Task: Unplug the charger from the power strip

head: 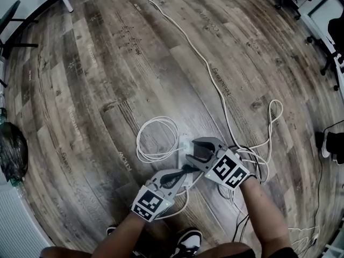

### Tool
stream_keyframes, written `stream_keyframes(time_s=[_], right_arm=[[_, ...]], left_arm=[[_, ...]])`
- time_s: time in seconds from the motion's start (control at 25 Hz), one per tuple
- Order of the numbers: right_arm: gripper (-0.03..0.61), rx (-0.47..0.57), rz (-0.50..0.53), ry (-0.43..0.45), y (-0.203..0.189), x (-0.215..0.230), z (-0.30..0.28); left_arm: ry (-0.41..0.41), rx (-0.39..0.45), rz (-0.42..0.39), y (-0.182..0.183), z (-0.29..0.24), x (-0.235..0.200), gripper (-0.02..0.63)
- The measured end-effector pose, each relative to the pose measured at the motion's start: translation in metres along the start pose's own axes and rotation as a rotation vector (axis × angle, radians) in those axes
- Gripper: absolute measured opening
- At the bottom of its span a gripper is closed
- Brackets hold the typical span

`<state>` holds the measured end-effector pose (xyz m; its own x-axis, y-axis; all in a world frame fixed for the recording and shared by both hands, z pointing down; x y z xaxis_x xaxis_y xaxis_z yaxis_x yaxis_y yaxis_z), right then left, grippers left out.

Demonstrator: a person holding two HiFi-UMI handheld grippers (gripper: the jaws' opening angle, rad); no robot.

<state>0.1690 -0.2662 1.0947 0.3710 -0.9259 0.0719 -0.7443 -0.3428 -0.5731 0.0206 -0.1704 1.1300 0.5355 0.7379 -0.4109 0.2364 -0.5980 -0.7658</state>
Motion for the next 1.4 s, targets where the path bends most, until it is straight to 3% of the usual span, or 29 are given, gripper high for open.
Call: stream_keyframes(time_s=[0.36,0.52,0.84,1.08,1.4], right_arm=[[0.192,-0.173,0.216,0.145,0.009,0.016,-0.039],[0.182,-0.161,0.243,0.154,0.009,0.016,-0.046],[0.174,-0.120,0.254,0.116,0.006,0.015,-0.045],[0.173,-0.111,0.234,0.102,0.004,0.014,-0.043],[0.172,-0.090,0.175,0.081,0.000,0.016,-0.039]], left_arm=[[-0.006,0.022,0.018,-0.002,-0.013,-0.003,0.020],[-0.003,0.001,0.003,0.001,-0.024,-0.003,0.020],[0.001,-0.048,-0.007,-0.004,-0.037,-0.002,0.020],[-0.035,-0.055,0.076,-0.004,-0.038,-0.005,0.018],[-0.065,-0.067,0.119,-0.002,-0.040,-0.009,0.018]])
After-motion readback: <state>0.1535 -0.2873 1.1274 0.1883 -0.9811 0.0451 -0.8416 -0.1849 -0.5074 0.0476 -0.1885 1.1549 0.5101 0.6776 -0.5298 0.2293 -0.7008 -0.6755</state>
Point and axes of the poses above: the fingertips, and each gripper's own axes: z backward along the fingers, x to its right, y out of its top, the point moved 10 cm from there along z, backward along the fingers, and after that the axes turned 10 degrees about -x, right-handed, at the moved point
